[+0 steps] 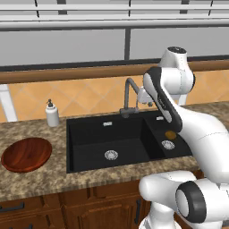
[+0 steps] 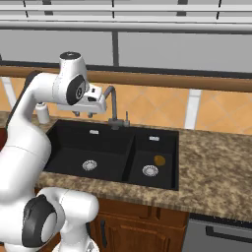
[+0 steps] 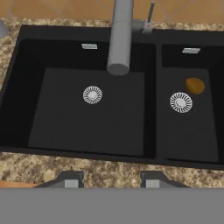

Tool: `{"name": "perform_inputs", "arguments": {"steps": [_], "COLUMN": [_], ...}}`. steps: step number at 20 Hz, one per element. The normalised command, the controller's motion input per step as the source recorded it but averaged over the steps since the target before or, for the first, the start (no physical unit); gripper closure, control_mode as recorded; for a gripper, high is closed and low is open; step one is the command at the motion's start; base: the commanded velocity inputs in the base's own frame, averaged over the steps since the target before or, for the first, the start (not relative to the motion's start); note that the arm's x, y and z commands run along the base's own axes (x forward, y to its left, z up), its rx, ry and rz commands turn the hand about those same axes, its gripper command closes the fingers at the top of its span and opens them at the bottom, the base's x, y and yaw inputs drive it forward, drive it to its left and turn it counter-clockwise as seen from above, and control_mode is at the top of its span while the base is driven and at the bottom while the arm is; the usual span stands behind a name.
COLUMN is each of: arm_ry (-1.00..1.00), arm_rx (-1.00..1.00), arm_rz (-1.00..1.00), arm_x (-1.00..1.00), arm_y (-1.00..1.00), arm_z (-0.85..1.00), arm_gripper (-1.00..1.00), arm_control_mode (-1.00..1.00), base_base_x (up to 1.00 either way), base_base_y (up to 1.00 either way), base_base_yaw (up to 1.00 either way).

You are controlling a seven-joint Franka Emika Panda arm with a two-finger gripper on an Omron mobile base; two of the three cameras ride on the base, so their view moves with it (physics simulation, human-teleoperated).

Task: Pick the avocado from the sink and place it in the bowl. Then pick the bowl and place it in the microwave. Then close the microwave door and press the start button.

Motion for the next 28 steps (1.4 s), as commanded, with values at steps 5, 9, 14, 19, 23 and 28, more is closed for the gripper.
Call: {"name": "perform_inputs", "arguments": {"steps": [5, 9, 14, 19, 23, 28], "arm_ry": [-0.04, -0.01, 0.0, 0.0, 0.01, 0.08], "arm_rx": [0.07, 0.17, 0.14, 0.33, 0.36, 0.34], "arm_rz": [-0.09, -0.33, -0.44, -0.32, -0.22, -0.04], "arm_x": [-0.4, -0.2, 0.03, 0.24, 0.63, 0.83], "arm_y": [-0.51, -1.0, -1.0, -0.97, -0.54, -0.32], "arm_z": [-0.02, -0.23, -0.43, -0.54, -0.66, -0.91], "arm_gripper": [-1.0, -1.0, -1.0, -1.0, -1.0, -1.0], "arm_control_mode": [-1.0, -1.0, -1.0, -1.0, -1.0, -1.0], "base_base_x": [0.0, 0.0, 0.0, 0.0, 0.0, 0.0], "base_base_y": [0.0, 0.0, 0.0, 0.0, 0.0, 0.0], "base_base_yaw": [0.0, 0.0, 0.0, 0.0, 0.0, 0.0]}}
